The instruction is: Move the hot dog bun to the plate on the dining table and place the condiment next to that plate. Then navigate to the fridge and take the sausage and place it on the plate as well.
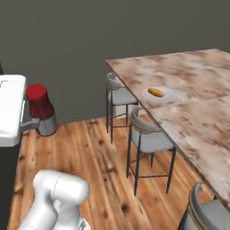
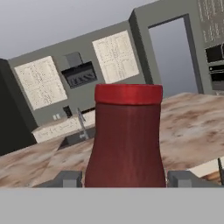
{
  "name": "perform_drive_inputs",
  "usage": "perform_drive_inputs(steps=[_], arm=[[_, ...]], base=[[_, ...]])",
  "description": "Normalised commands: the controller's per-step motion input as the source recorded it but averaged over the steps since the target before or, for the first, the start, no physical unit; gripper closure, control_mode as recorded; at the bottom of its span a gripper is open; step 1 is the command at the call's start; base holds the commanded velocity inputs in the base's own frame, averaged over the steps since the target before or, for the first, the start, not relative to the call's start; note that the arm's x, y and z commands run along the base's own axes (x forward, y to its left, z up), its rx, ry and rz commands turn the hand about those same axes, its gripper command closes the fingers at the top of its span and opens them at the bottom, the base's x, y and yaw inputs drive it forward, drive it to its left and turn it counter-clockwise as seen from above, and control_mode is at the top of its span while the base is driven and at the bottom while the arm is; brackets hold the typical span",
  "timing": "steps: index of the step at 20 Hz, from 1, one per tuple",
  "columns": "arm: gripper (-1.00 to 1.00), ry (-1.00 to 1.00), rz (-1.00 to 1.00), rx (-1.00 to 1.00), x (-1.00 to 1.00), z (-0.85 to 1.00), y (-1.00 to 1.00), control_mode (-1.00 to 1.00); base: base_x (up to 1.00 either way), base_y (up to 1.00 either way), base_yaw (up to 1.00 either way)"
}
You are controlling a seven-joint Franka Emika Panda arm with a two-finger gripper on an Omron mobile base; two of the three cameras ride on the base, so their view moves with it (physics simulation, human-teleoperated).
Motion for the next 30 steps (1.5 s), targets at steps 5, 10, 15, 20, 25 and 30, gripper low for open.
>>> perform_drive_inputs(steps=[5,10,15,20,25,30], arm=[[1.00,0.00,0.00,0.00,0.00,0.00,0.00,1.00],[1.00,0.00,0.00,0.00,0.00,0.00,0.00,1.00],[1.00,0.00,0.00,0.00,0.00,0.00,0.00,1.00],[1.00,0.00,0.00,0.00,0.00,0.00,0.00,1.00],[1.00,0.00,0.00,0.00,0.00,0.00,0.00,1.00],[1.00,0.00,0.00,0.00,0.00,0.00,0.00,1.00]], base=[[0.89,0.51,-0.54],[0.84,0.79,-0.52],[0.75,0.89,-0.49],[0.65,0.79,-0.49],[0.81,0.52,-0.48],[0.92,0.35,-0.41]])
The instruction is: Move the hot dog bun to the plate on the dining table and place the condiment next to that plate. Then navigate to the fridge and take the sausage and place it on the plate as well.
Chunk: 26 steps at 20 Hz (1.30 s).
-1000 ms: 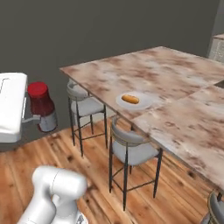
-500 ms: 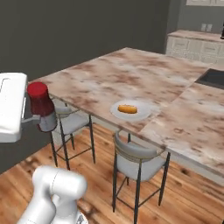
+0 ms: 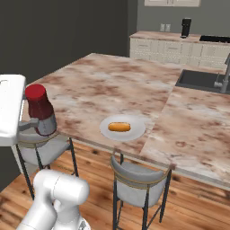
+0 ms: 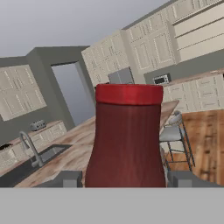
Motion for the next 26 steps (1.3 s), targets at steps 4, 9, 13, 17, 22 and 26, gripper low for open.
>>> perform_drive_inputs(steps=[4,9,13,17,22,26], arm=[[1.00,0.00,0.00,0.00,0.00,0.00,0.00,1.00],[1.00,0.00,0.00,0.00,0.00,0.00,0.00,1.00],[1.00,0.00,-0.06,0.00,0.21,-0.01,0.10,-1.00],[1.00,0.00,-0.03,0.00,0.82,-0.32,0.72,-1.00],[1.00,0.00,0.13,0.00,0.64,-0.56,0.87,-1.00],[1.00,0.00,0.33,0.00,0.21,-0.58,0.63,-1.00]], base=[[0.90,0.32,-0.35],[0.91,0.35,-0.35],[0.67,0.27,-0.25],[0.00,0.00,0.00],[0.00,0.00,0.00],[0.00,0.00,0.00]])
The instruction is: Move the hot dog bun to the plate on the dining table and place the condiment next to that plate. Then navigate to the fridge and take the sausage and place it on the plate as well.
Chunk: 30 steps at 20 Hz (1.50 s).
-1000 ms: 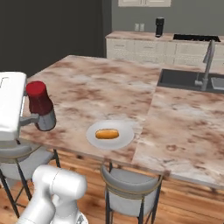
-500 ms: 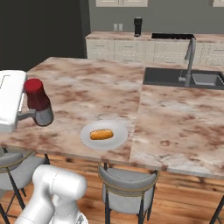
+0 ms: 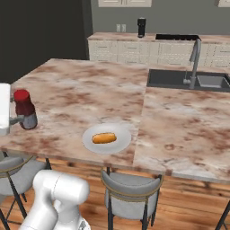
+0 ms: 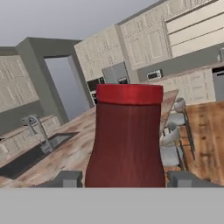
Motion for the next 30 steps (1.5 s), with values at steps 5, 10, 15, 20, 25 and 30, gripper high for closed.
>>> perform_drive_inputs(steps=[5,10,15,20,25,30], arm=[[1.00,0.07,0.24,-0.01,0.19,-0.38,0.34,-1.00],[1.00,0.01,0.13,-0.04,0.50,-0.53,0.21,-1.00],[1.00,0.00,0.08,-0.07,0.58,-0.59,0.10,-1.00],[1.00,0.00,0.01,-0.02,0.71,-0.43,0.00,-1.00],[1.00,0.00,0.00,-0.03,0.76,-0.42,0.00,-1.00],[1.00,0.00,0.00,-0.01,0.71,-0.50,0.07,-1.00]], base=[[0.00,0.00,0.00],[0.00,0.00,0.00],[0.00,0.00,0.00],[0.00,0.00,0.00],[0.00,0.00,0.00],[0.00,0.00,0.00]])
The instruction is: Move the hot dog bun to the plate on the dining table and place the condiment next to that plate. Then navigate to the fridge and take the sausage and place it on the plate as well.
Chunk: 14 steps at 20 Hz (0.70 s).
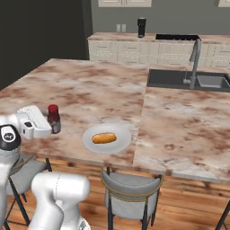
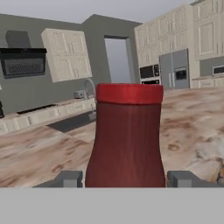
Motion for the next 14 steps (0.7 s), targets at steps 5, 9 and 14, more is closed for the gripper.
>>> perform_drive_inputs(steps=[5,9,14], arm=[[1.00,0.00,0.00,0.00,0.51,-0.47,0.10,-1.00],[1.00,0.00,0.00,0.00,0.47,-0.45,0.17,-1.00],[1.00,-0.02,0.00,0.00,0.34,-0.44,0.14,-1.00]], base=[[0.00,0.00,0.00],[0.00,0.00,0.00],[0.00,0.00,0.00]])
